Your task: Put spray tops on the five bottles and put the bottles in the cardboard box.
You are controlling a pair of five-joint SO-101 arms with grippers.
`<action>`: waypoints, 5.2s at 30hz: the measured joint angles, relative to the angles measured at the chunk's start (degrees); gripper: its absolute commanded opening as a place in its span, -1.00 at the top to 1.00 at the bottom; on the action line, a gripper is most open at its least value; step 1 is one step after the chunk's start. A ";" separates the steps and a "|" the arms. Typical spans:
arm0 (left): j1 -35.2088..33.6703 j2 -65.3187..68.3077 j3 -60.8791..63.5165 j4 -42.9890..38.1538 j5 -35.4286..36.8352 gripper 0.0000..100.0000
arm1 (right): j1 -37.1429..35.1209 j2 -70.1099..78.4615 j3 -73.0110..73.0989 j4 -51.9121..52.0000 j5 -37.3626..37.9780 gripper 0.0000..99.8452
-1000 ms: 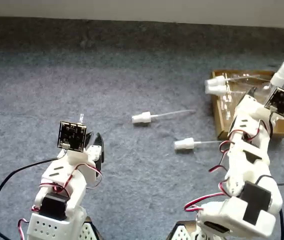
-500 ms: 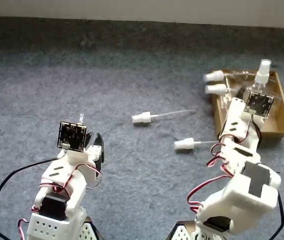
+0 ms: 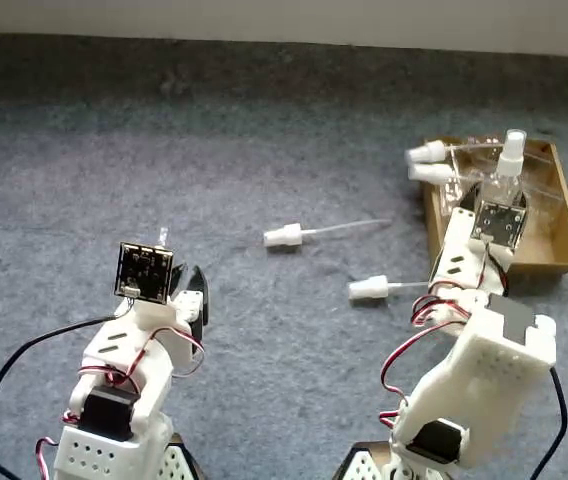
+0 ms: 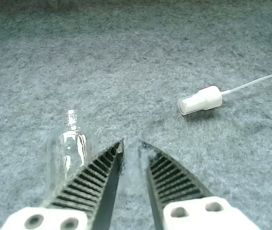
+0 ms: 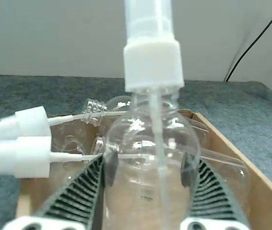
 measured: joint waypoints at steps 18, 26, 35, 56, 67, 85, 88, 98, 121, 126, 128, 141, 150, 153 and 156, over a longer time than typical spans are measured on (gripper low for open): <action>0.00 0.00 0.00 0.00 0.00 0.98 | 0.26 0.18 -0.09 -0.09 0.35 0.59; 0.00 0.00 0.00 0.00 0.00 0.98 | 0.62 0.18 -0.09 0.00 0.35 0.56; 0.00 0.00 0.00 0.00 0.00 0.98 | 0.88 0.44 0.00 0.09 0.35 0.44; 0.00 0.00 4.84 -9.93 0.00 0.98 | 1.05 0.44 0.00 0.09 0.35 0.44; 0.00 0.00 4.84 -10.02 0.00 0.98 | 1.76 -15.03 0.00 12.22 0.35 0.44; 0.00 0.00 4.84 -10.02 0.00 0.98 | 1.85 -33.67 0.09 32.26 0.35 0.44; 0.00 0.00 4.84 -10.02 0.00 0.98 | 1.85 -36.92 0.09 37.10 0.35 0.44; 0.00 0.00 4.84 -10.02 0.00 0.98 | 1.85 -52.84 0.09 50.46 0.35 0.44; -3.96 0.00 -5.89 8.53 -2.73 0.99 | -7.91 -83.16 -3.96 100.84 0.35 0.44; -9.76 0.00 -10.81 11.78 -2.64 0.98 | -9.58 -83.25 -11.43 112.62 0.35 0.44; -11.08 0.00 -12.22 12.66 -2.73 0.98 | -10.90 -83.34 -14.59 116.48 0.35 0.44; -18.55 0.00 -23.65 26.99 -3.34 0.98 | -23.47 -83.52 -25.93 140.04 0.35 0.44; -29.89 -0.62 -19.08 27.52 -9.76 0.98 | -32.62 -83.52 -25.93 148.04 0.35 0.44; -33.58 -0.53 -16.53 27.34 -14.07 0.98 | -35.34 -83.52 -25.93 148.66 0.35 0.44; -36.84 -0.53 -14.24 26.73 -14.95 0.98 | -36.31 -83.52 -25.93 148.66 0.35 0.44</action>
